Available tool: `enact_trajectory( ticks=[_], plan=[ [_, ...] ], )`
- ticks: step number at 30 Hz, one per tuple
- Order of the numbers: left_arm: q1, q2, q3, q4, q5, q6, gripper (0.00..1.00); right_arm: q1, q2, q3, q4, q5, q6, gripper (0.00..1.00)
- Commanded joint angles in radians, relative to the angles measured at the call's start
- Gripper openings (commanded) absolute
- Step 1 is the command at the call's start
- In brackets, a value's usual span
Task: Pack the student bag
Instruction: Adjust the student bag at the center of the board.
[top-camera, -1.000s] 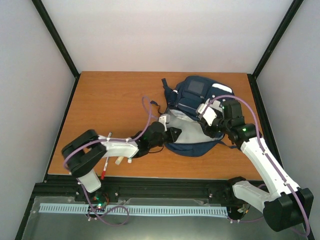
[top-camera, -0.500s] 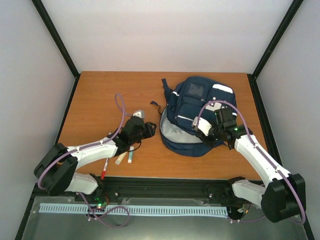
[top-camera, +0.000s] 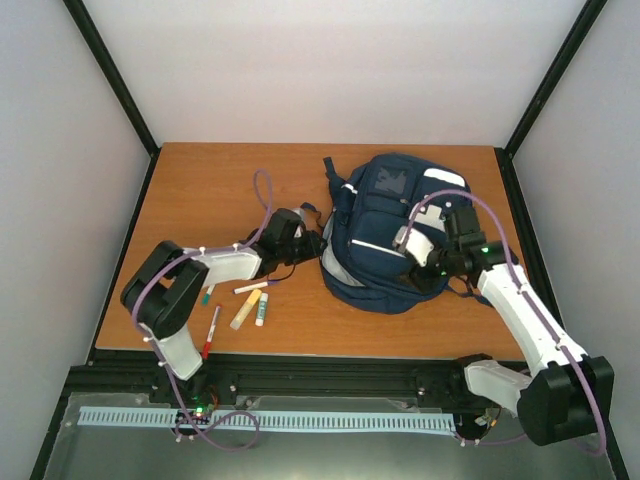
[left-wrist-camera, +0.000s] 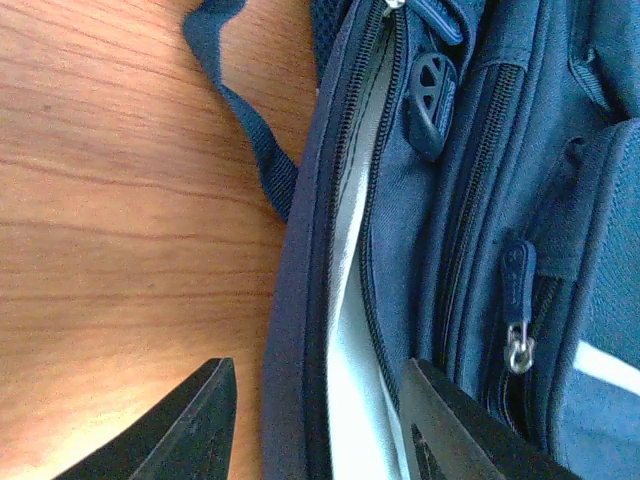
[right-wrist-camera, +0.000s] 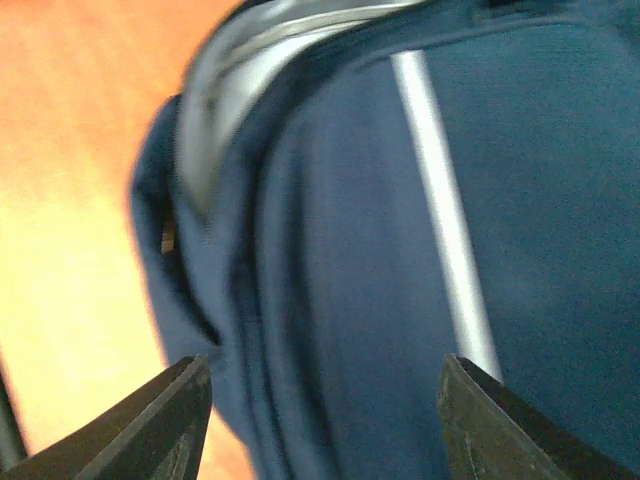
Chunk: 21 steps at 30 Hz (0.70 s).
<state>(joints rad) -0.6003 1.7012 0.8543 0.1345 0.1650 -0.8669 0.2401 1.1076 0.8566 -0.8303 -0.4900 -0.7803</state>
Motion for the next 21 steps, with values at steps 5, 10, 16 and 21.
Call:
enact_trajectory(
  ticks=[5,10,16,21],
  plan=[
    [0.008,0.124,0.094,0.042,0.067,-0.003,0.14,-0.175,0.08,0.042,0.113,0.163,0.143,0.66],
    [0.0,0.084,0.035,0.068,0.078,-0.002,0.01,-0.186,0.157,0.027,0.182,0.301,0.188,0.66],
    [-0.063,0.002,-0.039,0.062,0.098,0.025,0.01,-0.185,0.27,0.056,0.231,0.34,0.224,0.66],
    [-0.178,-0.035,-0.089,0.034,0.072,0.031,0.01,-0.186,0.386,0.11,0.246,0.342,0.235,0.66]
  ],
)
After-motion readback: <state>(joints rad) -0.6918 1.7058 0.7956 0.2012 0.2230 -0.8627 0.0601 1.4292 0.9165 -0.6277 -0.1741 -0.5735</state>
